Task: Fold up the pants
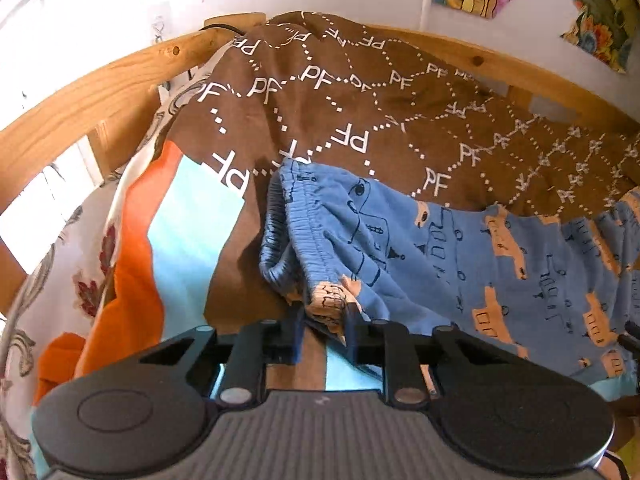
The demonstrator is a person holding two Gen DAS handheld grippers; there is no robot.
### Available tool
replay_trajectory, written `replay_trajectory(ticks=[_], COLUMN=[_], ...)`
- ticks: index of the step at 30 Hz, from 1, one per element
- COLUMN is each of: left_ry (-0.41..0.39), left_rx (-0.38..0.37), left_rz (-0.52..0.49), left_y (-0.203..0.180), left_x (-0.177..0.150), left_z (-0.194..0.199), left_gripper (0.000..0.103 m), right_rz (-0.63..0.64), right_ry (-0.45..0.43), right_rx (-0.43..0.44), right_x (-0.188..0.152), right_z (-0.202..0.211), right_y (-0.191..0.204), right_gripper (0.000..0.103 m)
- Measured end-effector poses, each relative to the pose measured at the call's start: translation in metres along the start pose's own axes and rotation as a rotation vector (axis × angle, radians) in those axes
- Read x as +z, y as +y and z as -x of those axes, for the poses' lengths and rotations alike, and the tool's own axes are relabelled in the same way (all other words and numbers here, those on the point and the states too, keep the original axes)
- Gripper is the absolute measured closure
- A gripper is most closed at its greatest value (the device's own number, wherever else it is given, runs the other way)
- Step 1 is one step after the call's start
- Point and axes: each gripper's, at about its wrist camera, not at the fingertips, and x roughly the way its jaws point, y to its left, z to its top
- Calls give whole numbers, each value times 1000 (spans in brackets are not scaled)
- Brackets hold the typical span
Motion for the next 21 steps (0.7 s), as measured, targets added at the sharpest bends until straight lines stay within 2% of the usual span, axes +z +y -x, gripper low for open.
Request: replay_trajectory(ticks=[3,8,11,12,13,14,21], left_ry=[-31,-94,-59,-47,-42,-42,-42], left_rx=[47,134,148,150,152,150,129], left_rz=[-25,-125,-144,-148,-145,-137,-111], left_y=[-6,-18,-17,-17,-17,-15,-11], left_x=[0,10,6,3,1,-1,1], left_z=[8,17,11,9,8,8,10], left_gripper=[84,85,85,85,85,85,85], right_rz=[8,34,63,74,84,94,137], right_ry=[1,-14,-27,-31,-31,-30,-7], right_rx=[16,37,31,35,38,42,27], right_x=[0,2,3,4,3,3,5], right_z=[-1,2,4,5,5,5,-10], right_y=[2,8,12,13,13,15,19], right_gripper=[103,103,103,101,90,87,85])
